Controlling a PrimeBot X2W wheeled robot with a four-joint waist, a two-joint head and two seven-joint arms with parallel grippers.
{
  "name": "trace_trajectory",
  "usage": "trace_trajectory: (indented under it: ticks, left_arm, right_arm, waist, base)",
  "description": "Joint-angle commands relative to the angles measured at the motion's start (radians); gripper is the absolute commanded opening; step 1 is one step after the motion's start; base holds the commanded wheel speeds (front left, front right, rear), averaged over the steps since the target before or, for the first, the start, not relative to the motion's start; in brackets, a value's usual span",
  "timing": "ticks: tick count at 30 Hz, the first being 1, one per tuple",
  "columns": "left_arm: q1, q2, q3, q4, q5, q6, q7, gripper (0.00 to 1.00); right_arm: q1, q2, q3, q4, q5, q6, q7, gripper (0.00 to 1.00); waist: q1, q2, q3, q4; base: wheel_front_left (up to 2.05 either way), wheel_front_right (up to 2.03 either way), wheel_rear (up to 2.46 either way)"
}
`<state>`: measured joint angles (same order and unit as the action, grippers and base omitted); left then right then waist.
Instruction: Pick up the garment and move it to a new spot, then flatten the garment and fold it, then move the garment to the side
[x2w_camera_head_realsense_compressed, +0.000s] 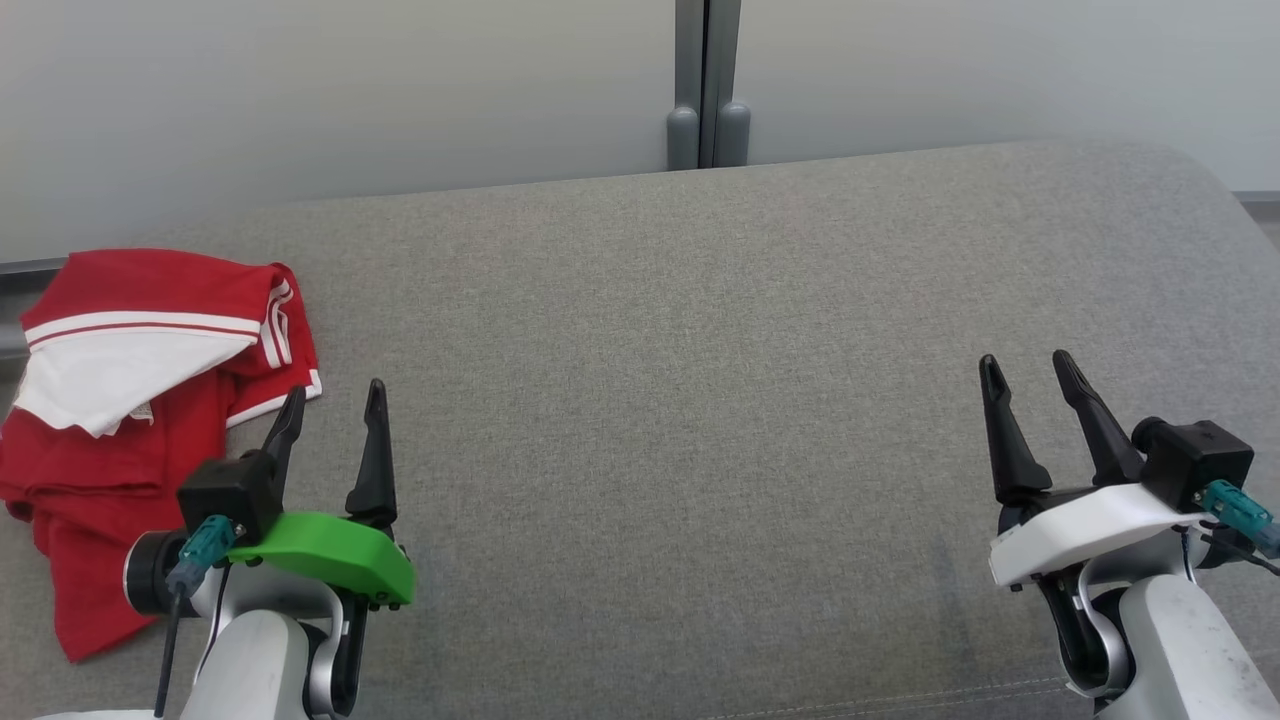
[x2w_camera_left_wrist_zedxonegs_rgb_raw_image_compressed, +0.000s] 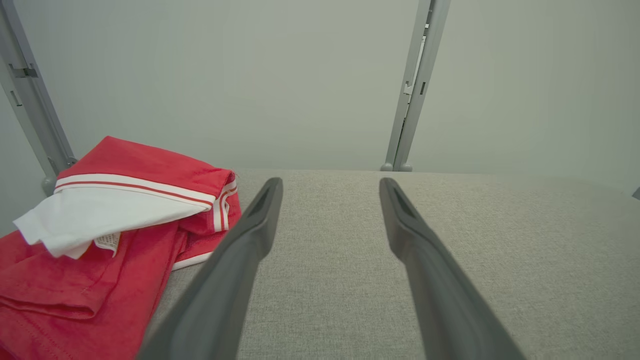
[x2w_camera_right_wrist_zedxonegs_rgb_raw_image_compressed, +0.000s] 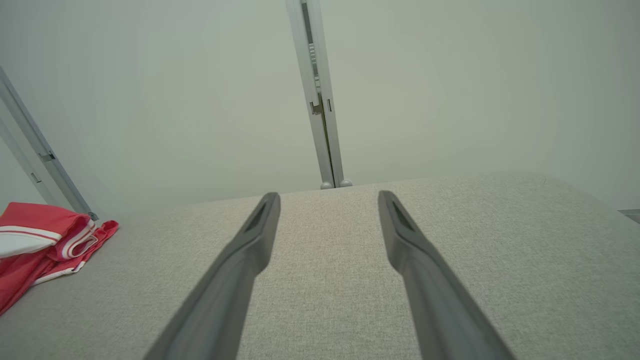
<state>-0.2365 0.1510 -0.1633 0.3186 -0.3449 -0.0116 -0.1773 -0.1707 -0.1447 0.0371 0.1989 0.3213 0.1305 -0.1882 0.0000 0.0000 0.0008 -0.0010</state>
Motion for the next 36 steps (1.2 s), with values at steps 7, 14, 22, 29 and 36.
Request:
trace_trajectory:
  ticks: [7, 14, 22, 29, 36]
  left_arm:
    - [-0.029, 0.008, 0.0, 0.015, 0.045, 0.004, 0.0, 1.0]
    - [-0.036, 0.012, -0.01, 0.026, 0.081, 0.009, -0.003, 1.0]
    - [-0.042, 0.008, -0.014, 0.036, 0.11, 0.018, -0.009, 1.0]
    - [-0.046, 0.009, -0.02, 0.043, 0.133, 0.023, -0.01, 1.0]
    - [-0.043, 0.009, -0.023, 0.044, 0.123, 0.03, -0.005, 1.0]
  right_arm:
    - [-0.028, -0.009, 0.002, 0.025, -0.04, 0.0, -0.029, 1.0]
    - [-0.033, -0.01, 0.006, 0.039, -0.075, 0.0, -0.045, 1.0]
    - [-0.035, -0.007, 0.007, 0.053, -0.099, 0.0, -0.063, 1.0]
    - [-0.038, -0.001, 0.011, 0.065, -0.084, 0.0, -0.075, 1.0]
    - [-0.038, -0.007, 0.011, 0.069, -0.077, 0.0, -0.075, 1.0]
  waist:
    - [0.0, 0.0, 0.003, 0.002]
    - [0.0, 0.0, 0.005, 0.003]
    - [0.0, 0.0, 0.006, 0.005]
    - [0.0, 0.0, 0.009, 0.006]
    - [0.0, 0.0, 0.011, 0.008]
  base:
    - [0.0, 0.0, 0.0]
    - [0.0, 0.0, 0.0]
    - [0.0, 0.0, 0.0]
    - [0.0, 0.0, 0.0]
    - [0.0, 0.0, 0.0]
